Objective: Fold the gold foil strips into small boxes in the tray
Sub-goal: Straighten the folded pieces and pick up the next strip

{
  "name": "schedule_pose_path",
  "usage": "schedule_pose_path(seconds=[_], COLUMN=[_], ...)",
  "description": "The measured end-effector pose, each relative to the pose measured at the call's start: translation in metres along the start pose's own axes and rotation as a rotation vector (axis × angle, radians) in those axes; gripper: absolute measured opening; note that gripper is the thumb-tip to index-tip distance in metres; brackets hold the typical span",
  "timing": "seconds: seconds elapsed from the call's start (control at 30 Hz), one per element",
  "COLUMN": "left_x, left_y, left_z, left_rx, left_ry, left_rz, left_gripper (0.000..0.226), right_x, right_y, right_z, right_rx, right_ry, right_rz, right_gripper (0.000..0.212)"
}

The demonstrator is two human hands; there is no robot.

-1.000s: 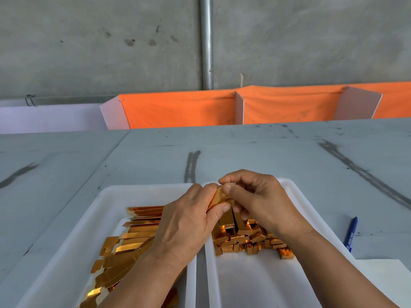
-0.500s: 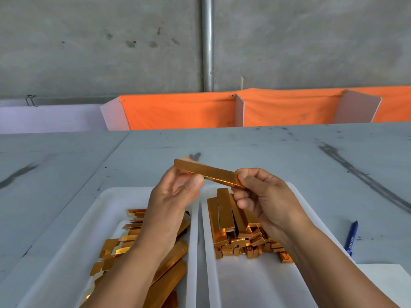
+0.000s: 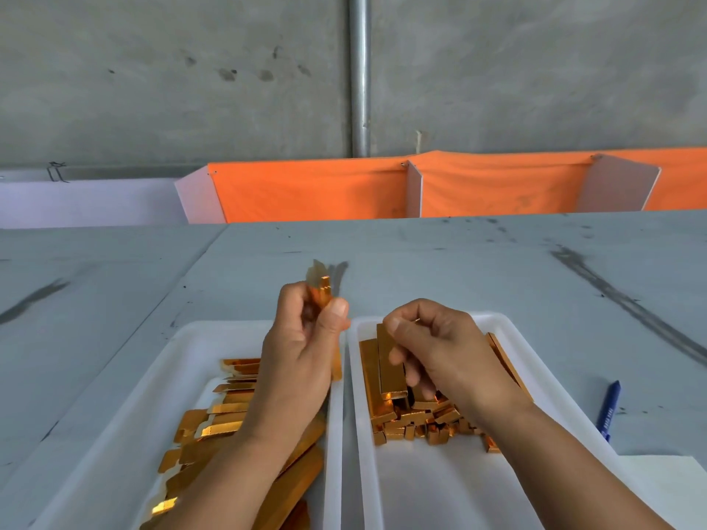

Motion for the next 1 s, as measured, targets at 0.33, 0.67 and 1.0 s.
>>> schedule_pose_path(seconds=[0.33,0.67,1.0], left_x=[-0.014,-0.018,-0.026], left_y=[0.007,0.007,0.012], left_z=[0.002,0.001,0.005], left_rx=[-0.169,-0.184,-0.217], left_ry=[-0.556,-0.665,-0.739], left_rz=[-0.039,-0.061,-0.134], left_gripper=[0.053,0.058,0.059], right_x=[0.002,0.000,-0.009], right_y=[0.013,0.010,0.006], right_z=[-0.018,-0.012,-0.006], right_rx=[0.373,0.271,0.090], right_ry=[0.220,0.318,0.012], right_rz=[0.262,0.272,-0.103], right_gripper=[0.011,0.012,0.010])
Point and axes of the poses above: each hand's wrist, its own y-axis away from the middle knuckle, its own x-axis out of the back of the hand, z = x × y, the point moved 5 cm from there along -y, towards the middle knuckle, and after that the axes turned 7 degrees about y, right-handed, at the moved point
